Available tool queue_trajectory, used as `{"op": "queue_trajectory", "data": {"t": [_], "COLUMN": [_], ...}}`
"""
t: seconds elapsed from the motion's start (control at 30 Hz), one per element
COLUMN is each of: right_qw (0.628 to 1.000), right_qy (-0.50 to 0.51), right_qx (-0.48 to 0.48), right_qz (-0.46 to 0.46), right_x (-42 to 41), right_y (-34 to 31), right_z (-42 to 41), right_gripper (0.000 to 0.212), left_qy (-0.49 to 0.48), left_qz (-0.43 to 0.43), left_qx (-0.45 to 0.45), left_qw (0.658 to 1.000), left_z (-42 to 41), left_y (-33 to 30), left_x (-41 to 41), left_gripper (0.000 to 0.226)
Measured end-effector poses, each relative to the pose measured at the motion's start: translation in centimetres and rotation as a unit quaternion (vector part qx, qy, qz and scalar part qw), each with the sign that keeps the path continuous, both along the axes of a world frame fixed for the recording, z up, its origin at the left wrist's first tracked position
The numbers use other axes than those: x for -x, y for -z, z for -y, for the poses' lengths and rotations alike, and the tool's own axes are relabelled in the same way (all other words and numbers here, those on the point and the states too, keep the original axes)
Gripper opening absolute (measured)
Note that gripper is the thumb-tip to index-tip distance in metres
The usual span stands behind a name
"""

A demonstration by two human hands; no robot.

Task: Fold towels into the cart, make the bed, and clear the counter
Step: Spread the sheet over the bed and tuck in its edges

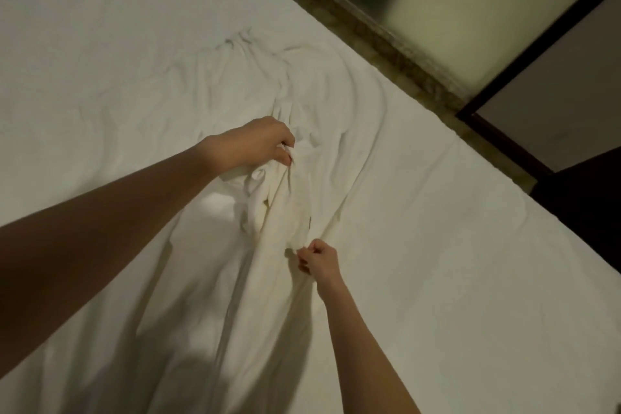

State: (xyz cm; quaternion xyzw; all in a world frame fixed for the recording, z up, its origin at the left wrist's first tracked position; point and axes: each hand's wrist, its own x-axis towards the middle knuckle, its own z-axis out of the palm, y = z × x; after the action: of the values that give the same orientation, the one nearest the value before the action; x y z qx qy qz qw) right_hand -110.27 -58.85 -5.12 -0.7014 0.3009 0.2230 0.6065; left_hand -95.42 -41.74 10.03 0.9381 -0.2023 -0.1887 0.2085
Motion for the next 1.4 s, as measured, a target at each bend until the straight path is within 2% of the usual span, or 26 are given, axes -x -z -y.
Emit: {"op": "queue_trajectory", "data": {"t": [0.13, 0.23, 0.37, 0.5, 0.57, 0.67, 0.73, 0.8, 0.83, 0.87, 0.93, 0.97, 1.07, 1.2, 1.27, 1.33, 1.4], "right_qw": [1.0, 0.999, 0.985, 0.982, 0.986, 0.995, 0.986, 0.974, 0.975, 0.98, 0.991, 0.992, 0.986, 0.985, 0.987, 0.991, 0.994], "right_qy": [-0.009, 0.021, 0.13, 0.145, 0.136, 0.082, 0.071, 0.083, 0.081, 0.074, 0.082, 0.099, 0.145, 0.088, 0.068, 0.076, 0.076], "right_qx": [-0.011, -0.028, -0.108, -0.118, -0.086, 0.032, 0.147, 0.208, 0.205, 0.178, 0.096, 0.075, 0.083, 0.149, 0.145, 0.113, 0.074], "right_qz": [-0.01, 0.001, 0.015, 0.035, 0.043, 0.038, 0.046, 0.043, 0.039, 0.04, 0.035, 0.029, 0.027, 0.019, -0.007, -0.013, -0.006], "right_x": [-0.2, -2.2, -6.2, -10.6, -12.4, -14.6, -15.4, -15.7, -15.7, -15.7, -16.0, -15.9, -15.6, -14.5, -14.4, -14.4, -14.4], "right_y": [-0.6, -0.2, 1.2, 2.6, 2.7, 2.8, 3.3, 4.0, 4.1, 4.1, 4.1, 3.9, 4.1, 3.4, 3.7, 4.1, 4.3], "right_z": [0.3, 1.5, 3.5, 4.7, 4.5, 3.8, 3.6, 3.2, 2.9, 2.5, 2.3, 2.6, 4.3, 3.7, 3.2, 3.2, 3.3], "right_gripper": [0.037, 0.009, 0.01, 0.01, 0.017, 0.023, 0.031, 0.049, 0.053, 0.048, 0.015, 0.013, 0.004, 0.045, 0.064, 0.055, 0.029], "left_qy": [-0.001, 0.008, 0.008, -0.006, -0.018, -0.026, -0.016, -0.001, 0.007, 0.013, 0.024, 0.03, 0.046, 0.05, 0.047, 0.042, 0.038], "left_qz": [-0.012, -0.016, -0.005, -0.014, -0.017, -0.02, -0.023, -0.019, -0.013, -0.004, 0.013, 0.018, 0.026, 0.027, 0.024, 0.026, 0.028], "left_qx": [0.003, 0.026, 0.054, 0.054, 0.053, 0.05, 0.045, 0.041, 0.039, 0.041, 0.048, 0.053, 0.058, 0.039, 0.035, 0.035, 0.044], "left_qw": [1.0, 1.0, 0.999, 0.998, 0.998, 0.998, 0.999, 0.999, 0.999, 0.999, 0.998, 0.998, 0.997, 0.998, 0.998, 0.998, 0.998], "left_z": [-0.5, -0.7, -0.6, 0.0, 0.1, 0.4, 0.8, 1.0, 1.0, 0.9, 0.8, 0.7, 1.1, 2.2, 2.0, 1.3, 0.7], "left_y": [-0.3, 0.2, 2.3, 4.7, 5.4, 5.5, 5.3, 5.1, 5.1, 5.2, 5.1, 5.0, 3.9, 2.8, 2.9, 3.4, 3.8], "left_x": [0.4, 0.4, 0.1, -0.1, -0.6, -1.2, -1.2, -1.1, -1.0, -1.0, -0.9, -0.8, -0.4, -0.1, 0.0, 0.0, 0.1], "left_gripper": [0.019, 0.018, 0.023, 0.023, 0.022, 0.022, 0.022, 0.021, 0.021, 0.021, 0.02, 0.02, 0.017, 0.017, 0.017, 0.017, 0.016]}}
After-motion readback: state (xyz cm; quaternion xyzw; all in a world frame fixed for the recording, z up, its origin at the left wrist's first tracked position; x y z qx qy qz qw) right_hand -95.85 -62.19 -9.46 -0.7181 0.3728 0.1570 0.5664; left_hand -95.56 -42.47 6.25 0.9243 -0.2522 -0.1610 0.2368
